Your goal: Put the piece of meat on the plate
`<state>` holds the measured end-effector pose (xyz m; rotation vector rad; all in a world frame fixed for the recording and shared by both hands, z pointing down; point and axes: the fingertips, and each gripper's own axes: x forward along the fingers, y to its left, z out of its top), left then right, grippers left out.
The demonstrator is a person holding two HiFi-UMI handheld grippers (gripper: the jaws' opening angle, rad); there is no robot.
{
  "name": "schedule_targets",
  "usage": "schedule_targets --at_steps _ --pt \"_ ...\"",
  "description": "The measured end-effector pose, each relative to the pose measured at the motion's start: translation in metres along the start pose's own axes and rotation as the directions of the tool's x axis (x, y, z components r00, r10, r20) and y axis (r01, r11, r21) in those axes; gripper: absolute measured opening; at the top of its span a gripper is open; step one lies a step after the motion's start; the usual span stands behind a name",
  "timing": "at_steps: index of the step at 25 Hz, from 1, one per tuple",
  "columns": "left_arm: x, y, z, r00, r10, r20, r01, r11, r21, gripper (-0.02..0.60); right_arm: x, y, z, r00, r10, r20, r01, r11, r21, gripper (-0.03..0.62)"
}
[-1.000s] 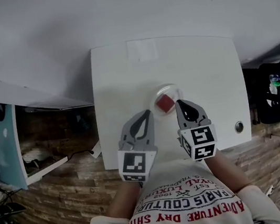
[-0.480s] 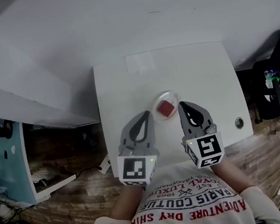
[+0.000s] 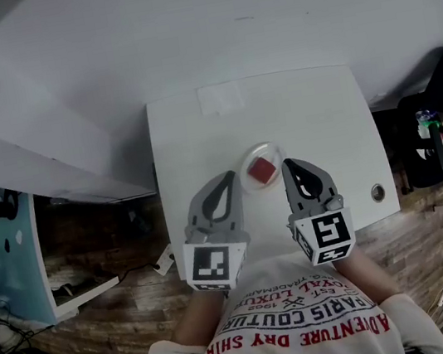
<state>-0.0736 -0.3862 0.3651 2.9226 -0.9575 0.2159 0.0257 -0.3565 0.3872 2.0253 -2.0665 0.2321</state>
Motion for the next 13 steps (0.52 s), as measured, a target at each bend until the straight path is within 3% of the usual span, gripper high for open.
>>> schedule_targets --at_steps 8,13 --pt "0.0027 0.003 0.0008 1.0 -0.002 0.001 0.002 1.0 0.0 0.008 0.0008 0.0037 0.0024 1.0 0.016 0.012 -0.016 1.0 -0.011 0.012" --pt "0.0035 0.0041 0.0053 0.999 0.041 -0.02 -0.043 0.995 -0.093 0.008 0.002 0.005 -0.0014 1.0 0.03 -0.004 -0.03 0.999 -0.015 0.012"
